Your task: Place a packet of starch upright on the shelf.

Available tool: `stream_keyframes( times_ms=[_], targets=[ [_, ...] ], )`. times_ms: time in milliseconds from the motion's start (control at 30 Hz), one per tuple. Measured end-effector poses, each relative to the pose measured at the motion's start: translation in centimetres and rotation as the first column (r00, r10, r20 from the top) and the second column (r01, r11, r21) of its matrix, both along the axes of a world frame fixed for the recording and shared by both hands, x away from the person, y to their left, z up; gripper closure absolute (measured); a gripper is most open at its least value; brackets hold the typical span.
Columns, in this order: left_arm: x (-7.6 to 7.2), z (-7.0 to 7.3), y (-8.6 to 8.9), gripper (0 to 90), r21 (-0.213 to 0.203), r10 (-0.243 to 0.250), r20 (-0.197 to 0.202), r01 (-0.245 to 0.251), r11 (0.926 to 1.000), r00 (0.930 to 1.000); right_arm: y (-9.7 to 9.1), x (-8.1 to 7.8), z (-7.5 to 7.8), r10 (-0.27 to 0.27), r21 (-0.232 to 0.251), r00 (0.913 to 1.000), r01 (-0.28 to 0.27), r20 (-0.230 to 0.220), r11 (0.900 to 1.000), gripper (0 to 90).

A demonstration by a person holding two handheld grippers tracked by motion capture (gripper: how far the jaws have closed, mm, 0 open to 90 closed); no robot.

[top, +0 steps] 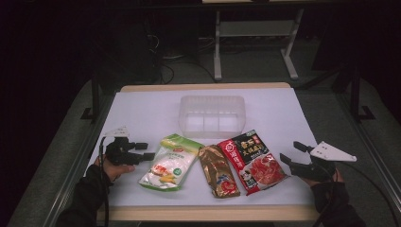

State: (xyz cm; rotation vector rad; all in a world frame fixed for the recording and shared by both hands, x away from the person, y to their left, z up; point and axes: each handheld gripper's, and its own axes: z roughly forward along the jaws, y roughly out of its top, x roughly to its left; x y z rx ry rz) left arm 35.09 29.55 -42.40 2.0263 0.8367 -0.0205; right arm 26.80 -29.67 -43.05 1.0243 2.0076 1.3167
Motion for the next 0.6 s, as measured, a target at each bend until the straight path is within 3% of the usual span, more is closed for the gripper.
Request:
stream_keyframes(
  times_ms=[100, 133, 300, 367, 433, 467, 600],
  targets=[
    [1.2, -0.5, -1.0, 28.2, 0.006, -0.009, -0.038, 0.009, 0.9999, 0.9992, 0.2, -0.1, -0.1, 0.008, -0.011, 1.0, -0.009, -0.004, 0.9999, 28.4],
    [1.9, -0.9, -1.6, 27.8, 0.026, -0.006, -0.048, 0.008, 0.9996, 0.9988, 0.2, -0.1, -0.2, 0.009, -0.011, 0.9999, -0.009, -0.006, 0.9999, 28.4],
    [3.0, -2.0, -2.4, 27.2, 0.053, -0.02, -0.089, 0.025, 0.9983, 0.9959, 0.0, -0.2, -0.4, 0.001, -0.013, 1.0, -0.001, 0.0, 0.9999, 28.5],
    [3.7, -2.3, -2.5, 26.1, 0.039, -0.012, -0.115, 0.017, 0.9991, 0.9933, 0.0, -0.2, -0.4, -0.002, -0.011, 1.0, 0.002, 0.0, 0.9999, 28.6],
    [3.8, -2.4, -2.6, 26.0, 0.039, -0.016, -0.117, 0.021, 0.999, 0.993, 0.0, -0.2, -0.4, -0.001, -0.013, 1.0, 0.001, 0.001, 0.9999, 28.7],
    [3.7, -2.5, -2.9, 25.6, 0.016, -0.052, -0.131, 0.055, 0.9984, 0.99, 0.1, -0.3, -0.4, 0.006, -0.014, 1.0, -0.006, 0.006, 0.9999, 28.9],
    [3.5, -2.6, -3.0, 22.7, -0.01, -0.073, -0.142, 0.072, 0.9974, 0.9871, 0.1, -0.2, -0.5, 0.009, -0.011, 0.9999, -0.009, -0.005, 0.9999, 28.9]
  ],
)
